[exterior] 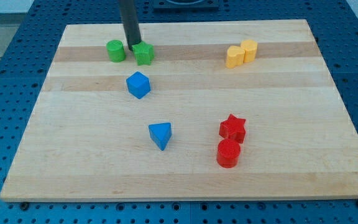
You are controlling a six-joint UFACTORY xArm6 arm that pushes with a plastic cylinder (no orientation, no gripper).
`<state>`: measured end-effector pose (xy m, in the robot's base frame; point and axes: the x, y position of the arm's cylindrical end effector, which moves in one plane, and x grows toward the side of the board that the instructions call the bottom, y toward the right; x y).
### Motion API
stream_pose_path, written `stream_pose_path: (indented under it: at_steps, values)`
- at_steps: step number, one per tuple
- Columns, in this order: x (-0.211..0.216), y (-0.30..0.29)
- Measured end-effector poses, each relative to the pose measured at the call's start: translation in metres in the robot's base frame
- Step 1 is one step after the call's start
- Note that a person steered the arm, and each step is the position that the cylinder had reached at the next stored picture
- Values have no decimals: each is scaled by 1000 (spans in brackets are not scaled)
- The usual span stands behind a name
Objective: Push the green star towards right side of the board
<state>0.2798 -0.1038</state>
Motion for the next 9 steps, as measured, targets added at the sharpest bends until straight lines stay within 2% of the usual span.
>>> stream_pose_path:
  at_steps: [1,2,3,4,5,6,7,8,9]
  values:
    - [8,36]
    - [-16,-29]
    - [14,-45]
    - [32,-8]
    - [32,68]
    - [22,102]
    - [5,87]
    - [-29,99]
    - [-60,190]
